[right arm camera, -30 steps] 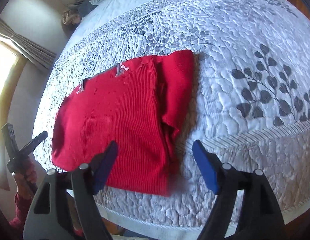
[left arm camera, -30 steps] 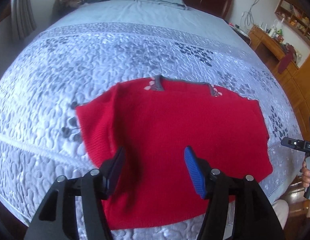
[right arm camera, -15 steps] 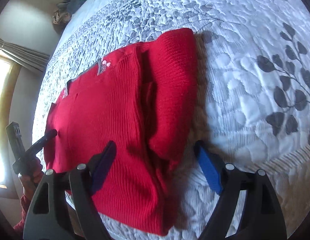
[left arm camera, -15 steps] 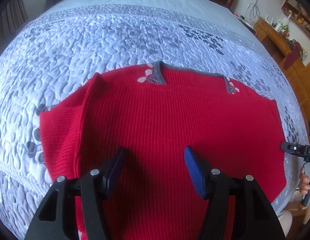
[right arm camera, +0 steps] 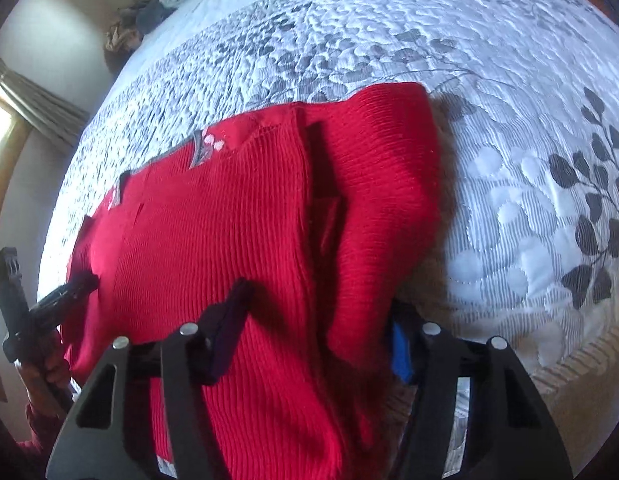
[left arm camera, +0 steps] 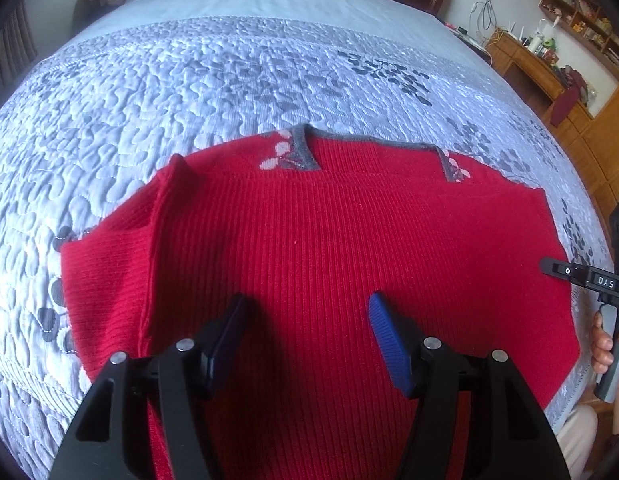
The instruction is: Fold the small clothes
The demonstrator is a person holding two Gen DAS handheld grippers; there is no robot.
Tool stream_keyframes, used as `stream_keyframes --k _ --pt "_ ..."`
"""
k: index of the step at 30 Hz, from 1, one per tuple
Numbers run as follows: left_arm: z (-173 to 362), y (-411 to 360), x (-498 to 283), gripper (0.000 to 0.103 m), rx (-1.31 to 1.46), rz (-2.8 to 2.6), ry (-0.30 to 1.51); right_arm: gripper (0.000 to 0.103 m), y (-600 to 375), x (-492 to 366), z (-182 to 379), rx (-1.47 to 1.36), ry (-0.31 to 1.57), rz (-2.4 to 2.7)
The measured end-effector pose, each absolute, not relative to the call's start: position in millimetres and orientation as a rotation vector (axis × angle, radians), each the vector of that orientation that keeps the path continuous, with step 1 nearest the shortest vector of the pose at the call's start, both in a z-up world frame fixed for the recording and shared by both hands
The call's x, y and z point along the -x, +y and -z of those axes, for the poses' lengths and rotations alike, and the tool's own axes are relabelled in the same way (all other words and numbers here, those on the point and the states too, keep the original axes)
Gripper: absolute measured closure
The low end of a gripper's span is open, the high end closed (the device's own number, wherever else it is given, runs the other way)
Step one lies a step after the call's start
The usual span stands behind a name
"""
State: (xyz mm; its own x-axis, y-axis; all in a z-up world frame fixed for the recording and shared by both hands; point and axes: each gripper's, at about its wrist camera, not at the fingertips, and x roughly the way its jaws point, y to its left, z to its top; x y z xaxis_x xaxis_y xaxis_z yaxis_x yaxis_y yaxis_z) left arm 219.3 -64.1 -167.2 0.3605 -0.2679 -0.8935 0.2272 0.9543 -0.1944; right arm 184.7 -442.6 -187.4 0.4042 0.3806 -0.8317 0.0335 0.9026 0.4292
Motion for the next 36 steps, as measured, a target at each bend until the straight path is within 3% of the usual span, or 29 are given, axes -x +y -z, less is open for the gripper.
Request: stream_keyframes --k 8,10,13,36 --pt "166.6 -61.7 -218.0 0.04 0.046 0.357 1.156 0.056 -426.7 -183.7 177.4 -0.394 1.149 -0.22" --pt "166.5 -62.7 -217.3 0.04 0.044 0.357 1.153 0.068 -424.3 -185.0 180.3 -0.397 1.162 -0.225" --pt "166.5 -64.7 -215.6 0.04 0.031 0.356 1.146 0.072 -428.9 -187.0 190.5 -0.465 1.175 -0.23" --pt "171.0 -68.7 -211.7 0.039 -0.003 0.364 1.118 0.073 -417.0 -192.0 194.5 -0.439 1.206 -0.117"
